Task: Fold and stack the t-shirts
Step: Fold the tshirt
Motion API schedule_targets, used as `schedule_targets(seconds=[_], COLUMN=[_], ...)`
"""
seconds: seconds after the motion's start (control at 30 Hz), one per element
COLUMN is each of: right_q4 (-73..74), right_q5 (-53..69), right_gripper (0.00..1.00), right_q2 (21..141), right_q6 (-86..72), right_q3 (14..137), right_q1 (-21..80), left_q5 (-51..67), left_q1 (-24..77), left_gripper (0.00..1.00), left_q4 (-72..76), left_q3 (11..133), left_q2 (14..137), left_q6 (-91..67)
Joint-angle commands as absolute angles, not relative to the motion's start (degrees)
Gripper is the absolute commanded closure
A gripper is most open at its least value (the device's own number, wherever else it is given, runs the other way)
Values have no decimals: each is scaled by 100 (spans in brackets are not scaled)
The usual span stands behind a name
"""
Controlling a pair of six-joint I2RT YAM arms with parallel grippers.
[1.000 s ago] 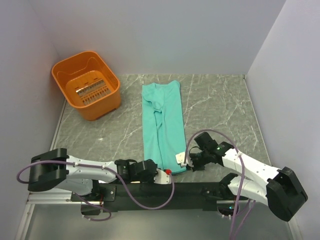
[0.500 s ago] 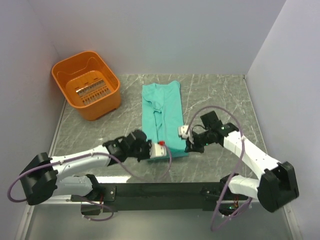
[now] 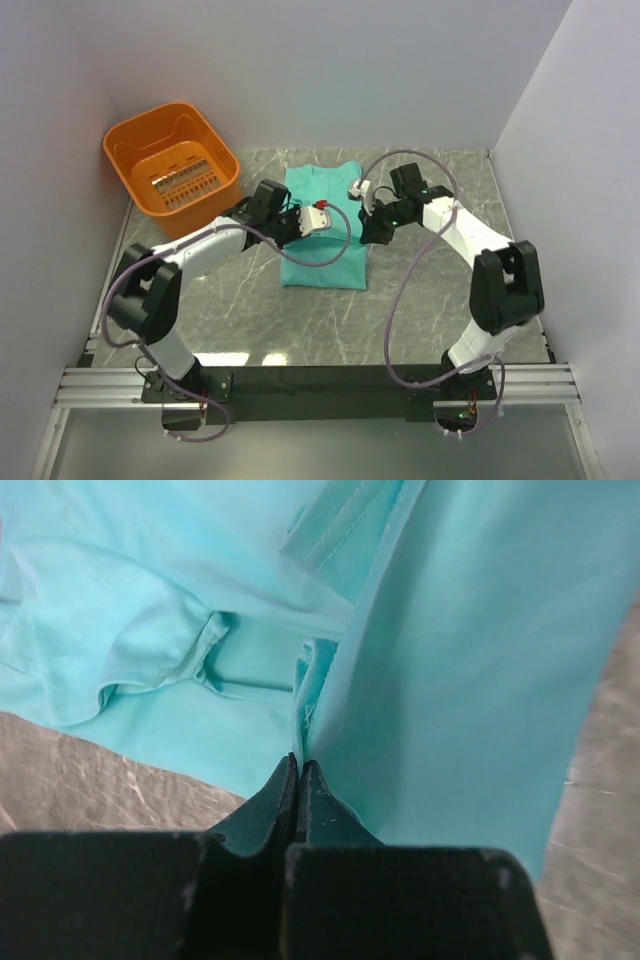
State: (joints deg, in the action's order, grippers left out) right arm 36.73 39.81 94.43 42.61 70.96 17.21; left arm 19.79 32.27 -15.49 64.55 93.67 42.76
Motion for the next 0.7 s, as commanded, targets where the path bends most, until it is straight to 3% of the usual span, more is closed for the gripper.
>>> schedule_targets(seconds=[0.0,0.67], right_q4=[3393,2979], right_q5=[3736,3103], right_gripper=[100,100], right_q2=[9860,11126], right_q6=[3833,2909], right_q3=[7558,8736], right_q1=[1679,1617], left_q5=[2259,1758], left_q1=[3015,2909], left_gripper=[100,99], left_q4=[-1592,-1064], left_q3=[6864,7629], left_q2=[9720,10810], left_q6=[4614,4570])
